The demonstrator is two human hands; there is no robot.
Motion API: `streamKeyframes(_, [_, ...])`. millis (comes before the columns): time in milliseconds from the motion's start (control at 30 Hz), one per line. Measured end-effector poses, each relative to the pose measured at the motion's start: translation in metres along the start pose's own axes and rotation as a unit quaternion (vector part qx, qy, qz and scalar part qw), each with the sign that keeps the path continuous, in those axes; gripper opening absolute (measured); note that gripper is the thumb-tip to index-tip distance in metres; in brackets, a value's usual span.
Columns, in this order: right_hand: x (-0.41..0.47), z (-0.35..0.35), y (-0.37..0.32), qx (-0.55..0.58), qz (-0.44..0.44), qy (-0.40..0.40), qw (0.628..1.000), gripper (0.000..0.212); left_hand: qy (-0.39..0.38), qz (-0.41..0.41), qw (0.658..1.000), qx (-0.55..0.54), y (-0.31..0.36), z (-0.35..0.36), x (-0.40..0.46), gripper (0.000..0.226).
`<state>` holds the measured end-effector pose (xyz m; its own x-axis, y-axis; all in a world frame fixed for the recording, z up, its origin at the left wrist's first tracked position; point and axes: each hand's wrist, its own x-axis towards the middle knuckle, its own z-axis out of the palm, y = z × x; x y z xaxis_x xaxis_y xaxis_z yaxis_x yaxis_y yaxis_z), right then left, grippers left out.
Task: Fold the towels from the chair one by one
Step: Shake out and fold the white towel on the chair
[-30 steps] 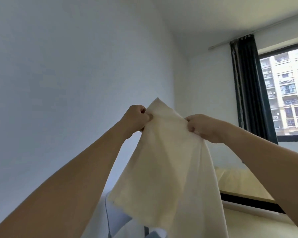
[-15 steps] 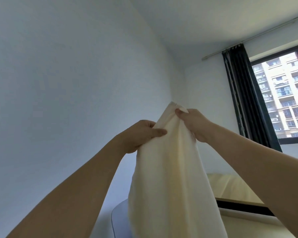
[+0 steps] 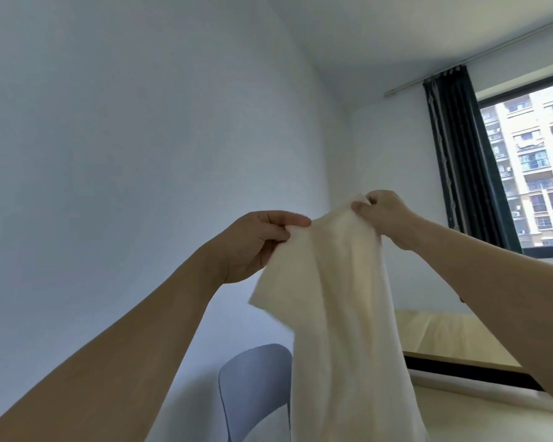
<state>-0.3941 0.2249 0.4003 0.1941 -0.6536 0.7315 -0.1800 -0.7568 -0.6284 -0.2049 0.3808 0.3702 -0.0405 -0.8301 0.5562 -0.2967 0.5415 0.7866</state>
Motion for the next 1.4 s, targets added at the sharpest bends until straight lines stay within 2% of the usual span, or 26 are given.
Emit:
streamKeyframes(33, [-0.001,0.001,-0.001,0.009,0.0,-0.004,1.0,0.013,-0.009,0.013,1.0,-0.007,0.005,0.0,0.004,0.047])
streamKeyframes(67, [-0.002,0.001,-0.002,0.022,-0.001,-0.005,1.0,0.013,-0.008,0.029,0.999,0.018,0.01,0.0,0.008,0.048])
streamKeyframes(167, [-0.007,-0.001,-0.008,0.026,-0.048,-0.008,0.998,0.026,0.05,0.091,0.975,0.196,0.024,0.002,0.019,0.021])
streamKeyframes(200, [-0.009,-0.002,-0.012,0.004,-0.07,-0.003,0.997,0.026,0.074,0.107,0.957,0.259,0.029,0.004,0.023,0.012])
streamKeyframes(233, [-0.01,-0.003,-0.015,-0.02,-0.091,0.004,0.996,0.027,0.094,0.119,0.936,0.318,0.033,0.006,0.027,0.016])
streamKeyframes(300, [-0.015,-0.005,-0.022,-0.053,-0.113,0.002,0.992,0.036,0.121,0.136,0.888,0.423,0.042,0.008,0.036,0.039])
streamKeyframes(433, [-0.025,-0.015,-0.034,-0.055,-0.121,-0.041,0.99,0.035,0.143,0.152,0.758,0.618,0.06,0.01,0.044,0.046])
streamKeyframes(533, [-0.032,-0.029,-0.044,0.016,-0.065,-0.108,0.992,0.028,0.178,0.161,0.712,0.66,0.075,0.014,0.046,0.045])
streamKeyframes(600, [-0.035,-0.038,-0.049,0.097,-0.013,-0.181,0.979,0.055,0.198,0.154,0.696,0.673,0.084,0.018,0.046,0.044])
streamKeyframes(667, [-0.035,-0.045,-0.054,0.086,-0.019,-0.244,0.966,0.077,0.206,0.138,0.695,0.675,0.092,0.02,0.045,0.043])
streamKeyframes(700, [-0.036,-0.045,-0.057,0.061,-0.038,-0.261,0.963,0.073,0.205,0.134,0.699,0.672,0.095,0.021,0.044,0.043])
streamKeyframes(767, [-0.039,-0.043,-0.061,0.028,-0.064,-0.259,0.963,0.052,0.197,0.131,0.705,0.668,0.099,0.025,0.042,0.042])
streamKeyframes(900, [-0.035,-0.042,-0.062,0.031,-0.071,-0.246,0.966,0.025,0.15,0.114,0.697,0.691,0.1,0.033,0.034,0.045])
streamKeyframes(967, [-0.036,-0.05,-0.061,0.035,-0.066,-0.258,0.963,0.023,0.106,0.059,0.715,0.688,0.096,0.029,0.027,0.051])
streamKeyframes(1033, [-0.035,-0.061,-0.059,0.039,-0.053,-0.272,0.96,0.032,0.064,-0.024,0.728,0.682,0.089,0.021,0.02,0.055])
streamKeyframes(1100, [-0.035,-0.068,-0.057,0.035,-0.038,-0.293,0.955,0.035,0.06,-0.071,0.743,0.663,0.08,0.013,0.016,0.056])
streamKeyframes(1167, [-0.036,-0.071,-0.057,0.038,-0.035,-0.298,0.953,0.033,0.085,-0.046,0.737,0.669,0.076,0.012,0.016,0.053])
streamKeyframes(1233, [-0.033,-0.074,-0.057,0.038,-0.036,-0.281,0.958,0.032,0.112,0.015,0.728,0.676,0.075,0.015,0.018,0.052])
streamKeyframes(1300, [-0.028,-0.08,-0.056,0.029,-0.041,-0.257,0.965,0.028,0.136,0.074,0.76,0.631,0.077,0.014,0.022,0.052])
streamKeyframes(1400, [-0.02,-0.092,-0.059,0.041,-0.046,-0.224,0.973,0.021,0.169,0.139,0.853,0.473,0.082,0.011,0.027,0.05])
